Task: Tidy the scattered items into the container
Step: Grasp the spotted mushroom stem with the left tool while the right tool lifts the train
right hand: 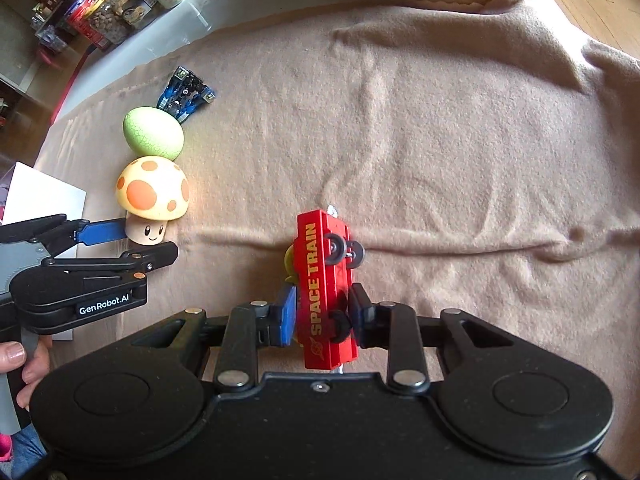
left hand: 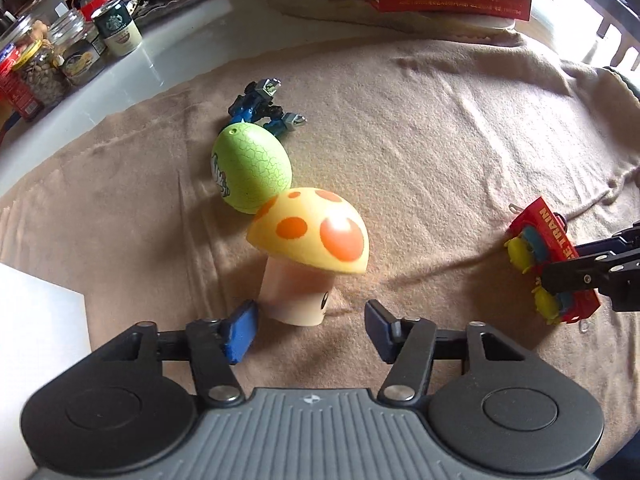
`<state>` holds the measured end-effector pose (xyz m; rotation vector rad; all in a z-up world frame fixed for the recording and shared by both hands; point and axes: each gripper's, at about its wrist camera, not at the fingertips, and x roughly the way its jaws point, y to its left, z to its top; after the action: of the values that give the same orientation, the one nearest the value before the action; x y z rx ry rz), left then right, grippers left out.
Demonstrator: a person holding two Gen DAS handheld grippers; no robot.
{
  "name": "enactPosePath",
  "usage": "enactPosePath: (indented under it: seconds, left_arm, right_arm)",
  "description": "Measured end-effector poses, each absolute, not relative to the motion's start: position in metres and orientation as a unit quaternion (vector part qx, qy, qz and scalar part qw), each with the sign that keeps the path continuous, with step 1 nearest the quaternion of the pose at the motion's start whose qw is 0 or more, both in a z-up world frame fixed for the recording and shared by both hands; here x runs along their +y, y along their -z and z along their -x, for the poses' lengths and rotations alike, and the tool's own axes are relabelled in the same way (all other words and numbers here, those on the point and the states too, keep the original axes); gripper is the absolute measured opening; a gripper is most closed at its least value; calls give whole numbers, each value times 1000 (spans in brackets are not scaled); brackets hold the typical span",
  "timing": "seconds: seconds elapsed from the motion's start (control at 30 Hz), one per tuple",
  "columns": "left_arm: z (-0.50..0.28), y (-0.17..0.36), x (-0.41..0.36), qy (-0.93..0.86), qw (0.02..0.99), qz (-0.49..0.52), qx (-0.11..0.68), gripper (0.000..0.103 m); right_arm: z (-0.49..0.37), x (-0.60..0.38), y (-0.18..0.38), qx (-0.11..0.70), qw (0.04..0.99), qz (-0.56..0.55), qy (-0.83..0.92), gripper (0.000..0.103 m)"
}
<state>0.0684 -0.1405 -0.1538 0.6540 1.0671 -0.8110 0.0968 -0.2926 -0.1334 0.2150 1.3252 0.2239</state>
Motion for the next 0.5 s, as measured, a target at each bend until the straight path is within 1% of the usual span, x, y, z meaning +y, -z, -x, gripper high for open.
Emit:
enactPosePath:
  seconds: [0.03,0.07,0.13,0.17,0.2,0.23,0.37,0.5]
  left_arm:
    - [-71,155,-141,372,731,-291,492,48]
    - [-72,155,-142,373,730,-286,497,42]
    - [-73,158,-144,370,731,-286,496,41]
    - [-73,159,-146,368,733,-289,493,45]
    - [-73,160,-147,364,734,-293,493,54]
    - [-73,161,-149,362,734,-293,494,56]
    - [-79,160,-152,363,735,-267,507,59]
    - [-84,164,-159,356,733,-269,514,59]
  right_arm:
    - [-98,-293,133,613,777,-101,-105,30]
    - [-98,-293,133,611,777,-103,-106,30]
    - [-101,-293,132,610,778,-105,-106,30]
    - [-102,-292,132,610,778,-105,-105,30]
    - [-103,-292,132,610,778,-105,-105,31]
    - [-104,-291,132,610,778,-106,-106,32]
    - [-107,-289,133,611,777,-104,-108,35]
    - [-108,-289,135,616,774,-100,-108,35]
